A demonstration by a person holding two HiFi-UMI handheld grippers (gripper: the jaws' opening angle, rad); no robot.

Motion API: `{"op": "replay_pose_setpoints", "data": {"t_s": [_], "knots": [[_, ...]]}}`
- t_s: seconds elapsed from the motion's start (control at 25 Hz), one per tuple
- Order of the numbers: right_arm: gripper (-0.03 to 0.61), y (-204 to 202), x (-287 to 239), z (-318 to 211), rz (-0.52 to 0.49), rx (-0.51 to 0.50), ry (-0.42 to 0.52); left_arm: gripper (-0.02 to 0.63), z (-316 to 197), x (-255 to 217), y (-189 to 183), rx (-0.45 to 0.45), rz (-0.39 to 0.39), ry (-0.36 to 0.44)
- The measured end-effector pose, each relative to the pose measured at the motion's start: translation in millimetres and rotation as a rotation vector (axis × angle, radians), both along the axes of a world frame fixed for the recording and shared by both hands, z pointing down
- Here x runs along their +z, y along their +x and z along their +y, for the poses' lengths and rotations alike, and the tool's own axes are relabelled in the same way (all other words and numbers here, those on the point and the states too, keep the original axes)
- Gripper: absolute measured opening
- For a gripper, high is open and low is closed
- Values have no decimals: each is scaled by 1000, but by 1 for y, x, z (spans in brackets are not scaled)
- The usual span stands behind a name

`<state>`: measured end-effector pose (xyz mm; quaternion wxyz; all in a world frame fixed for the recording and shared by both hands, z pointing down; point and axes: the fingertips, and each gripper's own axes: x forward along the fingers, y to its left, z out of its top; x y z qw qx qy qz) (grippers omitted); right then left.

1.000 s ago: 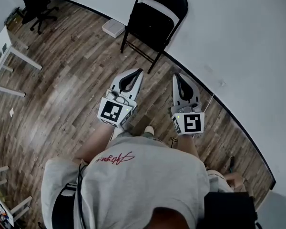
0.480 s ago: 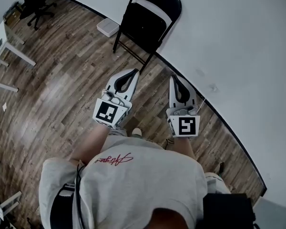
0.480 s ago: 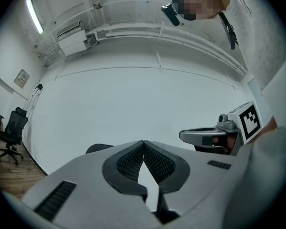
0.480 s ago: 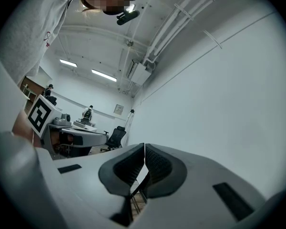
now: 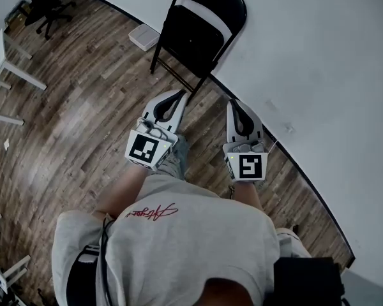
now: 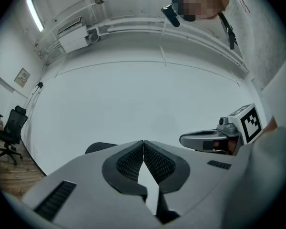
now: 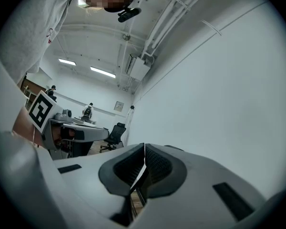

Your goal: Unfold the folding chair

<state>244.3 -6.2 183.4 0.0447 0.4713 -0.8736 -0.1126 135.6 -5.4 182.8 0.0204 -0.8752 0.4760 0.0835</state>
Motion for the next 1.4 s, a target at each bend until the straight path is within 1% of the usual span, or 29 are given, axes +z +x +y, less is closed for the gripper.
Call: {"op": "replay_pose_setpoints", "data": {"t_s": [0.12, 0.24, 0.36, 0.48, 0.6, 0.68, 0.72, 0.76, 0.8, 0.84, 0.92, 1.0, 1.04, 1.16, 1.2, 1.28, 1.4], "knots": [[18, -1, 8, -52, 4, 34, -10, 16, -55, 2, -3, 43, 2, -2], [18, -4, 11, -114, -3, 80, -13, 15, -121, 5, -10, 97, 0, -2], [18, -11, 6, -176, 5, 121, -10, 17, -189, 6, -19, 137, -23, -22], [18, -15, 2, -224, 9, 176, -2, 17, -243, 5, -24, 180, -48, -40], [18, -11, 16, -259, 8, 235, -62, 17, -285, 17, -21, 198, -107, -75], [18, -1, 34, -276, 32, 260, -125, 18, -309, 29, -19, 204, -174, -80], [18, 6, 46, -285, 46, 270, -158, 25, -321, 36, -17, 223, -218, -73], [20, 15, 60, -294, 56, 277, -195, 78, -335, 44, -14, 255, -265, -67], [20, 25, 74, -304, 59, 282, -235, 203, -351, 54, -10, 299, -316, -72], [29, 35, 89, -314, 50, 288, -277, 280, -366, 66, -6, 347, -374, -88], [186, 56, 119, -336, 2, 311, -358, 324, -398, 94, 0, 441, -523, -112], [207, 69, 148, -362, -54, 330, -430, 353, -427, 126, 4, 536, -727, -101], [221, 74, 162, -376, -75, 337, -464, 359, -439, 145, 5, 590, -838, -99], [232, 83, 208, -409, -135, 378, -564, 362, -467, 208, 9, 759, -1159, -123], [235, 84, 223, -417, -161, 389, -597, 362, -474, 228, 9, 808, -1248, -131], [236, 84, 242, -436, -201, 381, -640, 362, -488, 261, 12, 893, -1393, -147], [236, 77, 253, -463, -213, 319, -649, 360, -503, 298, 8, 998, -1602, -173]]}}
